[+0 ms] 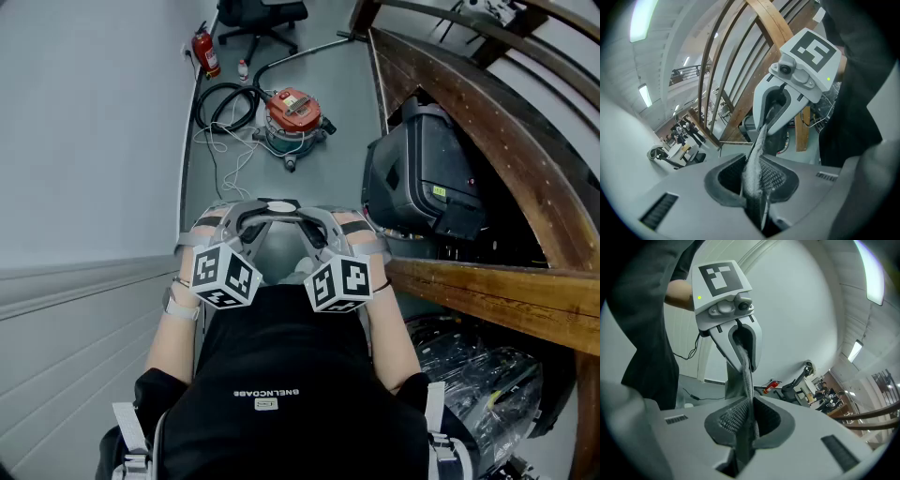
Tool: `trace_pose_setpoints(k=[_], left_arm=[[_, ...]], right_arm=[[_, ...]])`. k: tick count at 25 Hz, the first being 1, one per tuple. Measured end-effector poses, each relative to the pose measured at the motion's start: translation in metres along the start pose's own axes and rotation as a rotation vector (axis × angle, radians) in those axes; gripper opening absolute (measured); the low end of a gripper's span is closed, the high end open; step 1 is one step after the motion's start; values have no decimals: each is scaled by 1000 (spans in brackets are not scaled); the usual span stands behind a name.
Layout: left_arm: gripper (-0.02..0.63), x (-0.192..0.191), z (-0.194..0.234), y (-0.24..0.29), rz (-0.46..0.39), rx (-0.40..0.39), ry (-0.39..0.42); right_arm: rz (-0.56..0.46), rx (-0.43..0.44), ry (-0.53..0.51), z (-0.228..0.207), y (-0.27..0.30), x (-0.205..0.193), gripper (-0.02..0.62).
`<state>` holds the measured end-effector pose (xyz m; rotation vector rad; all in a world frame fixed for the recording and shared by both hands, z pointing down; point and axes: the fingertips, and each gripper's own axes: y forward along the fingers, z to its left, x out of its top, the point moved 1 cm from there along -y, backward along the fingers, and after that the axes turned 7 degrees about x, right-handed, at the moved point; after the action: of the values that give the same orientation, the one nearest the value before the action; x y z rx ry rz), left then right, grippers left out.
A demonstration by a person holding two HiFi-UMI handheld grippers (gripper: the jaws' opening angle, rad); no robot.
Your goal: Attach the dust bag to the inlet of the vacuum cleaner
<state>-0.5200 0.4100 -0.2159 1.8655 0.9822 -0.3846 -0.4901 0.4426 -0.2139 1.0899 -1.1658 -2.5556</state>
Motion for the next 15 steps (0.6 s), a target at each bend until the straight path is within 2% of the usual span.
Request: trace_pose_setpoints(k=[15], left_arm=[[61, 44, -21, 45, 15, -8, 21]], right_arm=[[-21, -2, 55, -19, -22, -60, 49]])
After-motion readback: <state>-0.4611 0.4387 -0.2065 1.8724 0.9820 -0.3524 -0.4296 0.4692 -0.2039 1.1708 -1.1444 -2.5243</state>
